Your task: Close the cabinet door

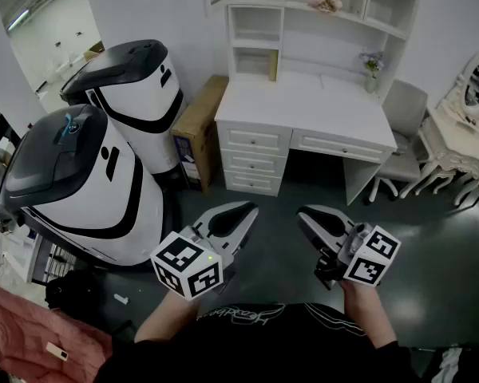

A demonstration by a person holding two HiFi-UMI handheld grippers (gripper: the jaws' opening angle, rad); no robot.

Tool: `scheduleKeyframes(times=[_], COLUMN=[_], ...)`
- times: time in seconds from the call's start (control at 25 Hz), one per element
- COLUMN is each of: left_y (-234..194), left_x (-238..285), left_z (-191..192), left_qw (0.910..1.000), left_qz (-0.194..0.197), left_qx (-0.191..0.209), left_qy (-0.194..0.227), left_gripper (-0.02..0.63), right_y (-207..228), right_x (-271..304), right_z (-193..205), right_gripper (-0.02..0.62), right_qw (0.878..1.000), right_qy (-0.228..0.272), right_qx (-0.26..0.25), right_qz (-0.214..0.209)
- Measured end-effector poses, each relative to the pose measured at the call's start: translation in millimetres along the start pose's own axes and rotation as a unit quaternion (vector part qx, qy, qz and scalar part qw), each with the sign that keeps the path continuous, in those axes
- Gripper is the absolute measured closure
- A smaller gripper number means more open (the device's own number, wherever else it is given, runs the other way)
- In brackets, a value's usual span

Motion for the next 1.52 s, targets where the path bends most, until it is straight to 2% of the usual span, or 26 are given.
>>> scheduleKeyframes(times=[0.48,0.84,1.0,1.32,1.52], left_y=[-16.0,-46.0,-73.7,-155.9,-193.3], left_x=[-12.9,13.1,49.0,163.5,217.6], left_z=[14.8,-2.8,-2.9,-1.7,-24.6], left_qw=[1.0,0.9999,0.9999,0.9998,0.9988], left_qz=[0.002,-0.002,-0.007,-0.018,-0.019], left_qx=[-0.006,0.006,0.007,-0.011,-0.02], left_qy=[-0.002,0.01,0.005,0.0,0.041], left_gripper=[0.565,0.565,0.565,0.565,0.565], right_y=[3.4,27.3,63.0,181.0,227.8], right_x=[20.5,41.0,53.6,87.2,109.1], right_z=[14.5,-18.3,-46.3,-116.5,-168.4], right_gripper=[0.548,0.548,0.548,0.548,0.548], right_qw=[1.0,1.0,0.999,0.999,0.999], right_qy=[0.003,0.013,0.015,0.01,0.01], right_qx=[-0.002,-0.014,-0.019,-0.006,-0.022], right_qz=[-0.002,-0.021,-0.029,-0.032,-0.048])
Point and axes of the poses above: the fingertips, and each gripper's own axes: x forward along the fingers, y to its right, z out of its underside, the point moved 4 cm from there along -x, backward along the fingers, and after that the axes turned 15 degrees about x, right-handed, at the moved point
